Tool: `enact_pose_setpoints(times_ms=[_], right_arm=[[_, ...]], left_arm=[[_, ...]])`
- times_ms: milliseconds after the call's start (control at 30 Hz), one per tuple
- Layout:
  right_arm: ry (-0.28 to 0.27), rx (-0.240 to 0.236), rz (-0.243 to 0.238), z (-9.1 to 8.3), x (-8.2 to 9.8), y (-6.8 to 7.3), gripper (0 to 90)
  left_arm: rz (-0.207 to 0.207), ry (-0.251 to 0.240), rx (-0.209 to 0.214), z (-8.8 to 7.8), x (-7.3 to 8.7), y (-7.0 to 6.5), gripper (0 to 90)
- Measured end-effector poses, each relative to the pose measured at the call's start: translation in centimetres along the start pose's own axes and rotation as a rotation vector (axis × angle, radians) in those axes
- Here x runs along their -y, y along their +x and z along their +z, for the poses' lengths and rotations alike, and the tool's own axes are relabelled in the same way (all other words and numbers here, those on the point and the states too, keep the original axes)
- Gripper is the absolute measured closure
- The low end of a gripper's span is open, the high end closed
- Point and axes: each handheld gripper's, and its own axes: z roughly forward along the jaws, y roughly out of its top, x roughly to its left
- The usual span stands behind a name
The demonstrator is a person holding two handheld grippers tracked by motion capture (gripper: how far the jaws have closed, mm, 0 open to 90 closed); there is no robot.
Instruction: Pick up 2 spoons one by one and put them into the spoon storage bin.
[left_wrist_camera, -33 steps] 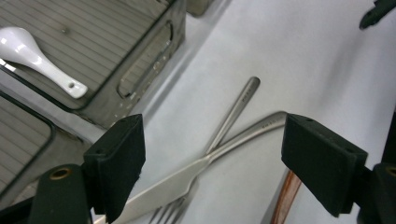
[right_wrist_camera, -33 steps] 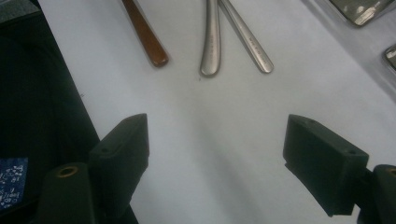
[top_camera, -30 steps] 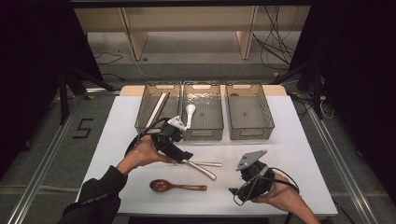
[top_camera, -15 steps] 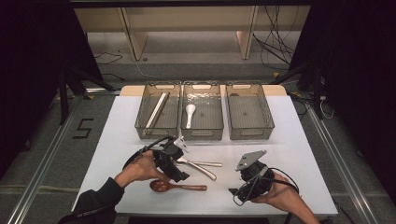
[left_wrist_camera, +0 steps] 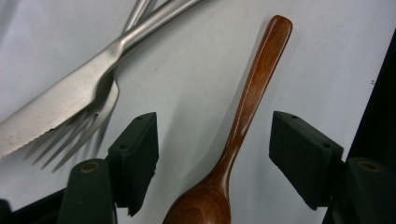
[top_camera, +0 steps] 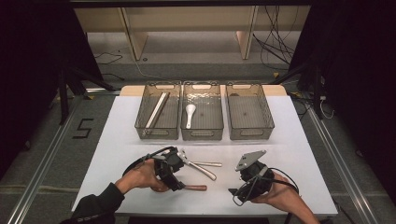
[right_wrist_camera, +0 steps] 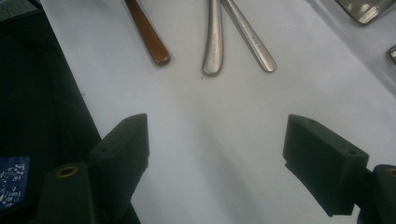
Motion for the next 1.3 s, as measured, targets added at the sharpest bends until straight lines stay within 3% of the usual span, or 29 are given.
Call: enact_pose_setpoints(times_ms=[267,567,1100,1300], right_arm=[[0.000,-0.003,0.002,0.0,0.0,0.0,23.7],[0.002,-0.004,0.008,0.0,0.0,0.1,23.7],[0.010,-0.004,-0.004,0.1,0.0,0.1,23.9],[0.010,-0.003,-0.005,0.1,0.0,0.1,23.9]], left_arm=[[0.050,0.058,0.001,0.9,0.1,-0.3,41.2],[0.081,0.077,0.009,1.5,0.2,-0.5,49.6],[0.133,0.097,0.003,1.8,0.2,-0.2,75.3],[0.127,0.103,0.004,1.7,0.1,0.0,80.7]])
